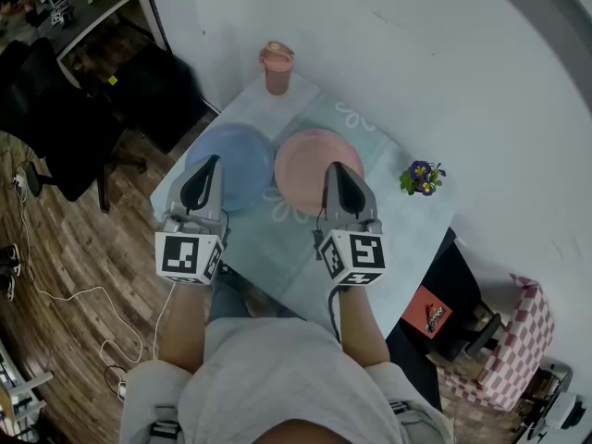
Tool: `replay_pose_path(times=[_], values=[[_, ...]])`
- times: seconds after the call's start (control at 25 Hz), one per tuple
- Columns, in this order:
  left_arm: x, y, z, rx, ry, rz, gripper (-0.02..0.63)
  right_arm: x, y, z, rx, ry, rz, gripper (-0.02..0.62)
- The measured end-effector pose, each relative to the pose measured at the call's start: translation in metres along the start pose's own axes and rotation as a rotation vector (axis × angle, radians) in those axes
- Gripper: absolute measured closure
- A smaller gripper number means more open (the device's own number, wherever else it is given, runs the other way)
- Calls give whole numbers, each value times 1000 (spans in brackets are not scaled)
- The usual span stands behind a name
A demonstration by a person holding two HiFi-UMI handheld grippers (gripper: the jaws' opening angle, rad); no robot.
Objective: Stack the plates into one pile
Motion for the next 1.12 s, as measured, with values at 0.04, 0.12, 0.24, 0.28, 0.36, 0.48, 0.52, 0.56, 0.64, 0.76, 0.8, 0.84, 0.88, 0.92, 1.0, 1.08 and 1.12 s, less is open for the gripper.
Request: replay_pose_path(times=[0.04, 0.12, 0.24, 0.28, 0.36, 0.48, 0.52, 0.56, 0.64, 0.76, 0.8, 0.84, 0.88, 0.92, 1.0, 1.08, 1.12], values=[[7, -1, 1, -13, 5, -14, 601, 4, -2, 1, -6, 3, -17, 595], [23, -4, 3, -29, 15, -47, 601, 12, -6, 4, -17, 0, -54, 595], [51, -8, 4, -38, 32, -95, 601, 29, -13, 5, -21, -3, -104, 595], [60, -10, 3, -35, 40, -110, 601, 34, -15, 4, -18, -2, -117, 595], [77, -15, -1, -9, 52, -129, 601, 45, -20, 1, -3, -9, -140, 594], [99, -24, -15, 91, 78, -145, 601, 56, -30, -11, 58, -44, -171, 595], [106, -27, -22, 133, 95, -152, 601, 59, -35, -17, 92, -59, -181, 595], [112, -31, -30, 174, 113, -163, 601, 61, -39, -23, 130, -75, -188, 594], [122, -37, -48, 260, 136, -190, 601, 65, -47, -39, 204, -115, -198, 594], [132, -45, -76, 385, 128, -224, 596, 72, -57, -66, 301, -180, -210, 594], [135, -47, -86, 420, 129, -232, 589, 75, -59, -75, 333, -194, -217, 594], [138, -49, -96, 453, 136, -239, 586, 78, -62, -85, 365, -203, -228, 592], [142, -51, -105, 485, 147, -248, 582, 80, -64, -95, 397, -209, -241, 589], [145, -52, -114, 518, 157, -259, 564, 83, -66, -105, 427, -218, -255, 585], [151, -54, -132, 581, 168, -282, 543, 88, -69, -124, 485, -249, -278, 570], [158, -57, -148, 634, 172, -292, 536, 92, -72, -143, 538, -281, -302, 545], [160, -58, -156, 658, 178, -294, 524, 92, -73, -151, 562, -290, -319, 533]])
Point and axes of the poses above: the fingertips, and each gripper's own axes: y backward along the fingers, x to its left, z out of its top, the point moved 9 cm from there along y, backward along the fingers, and after that the axes turned 4 degrees about -z, right-handed, at the moved point
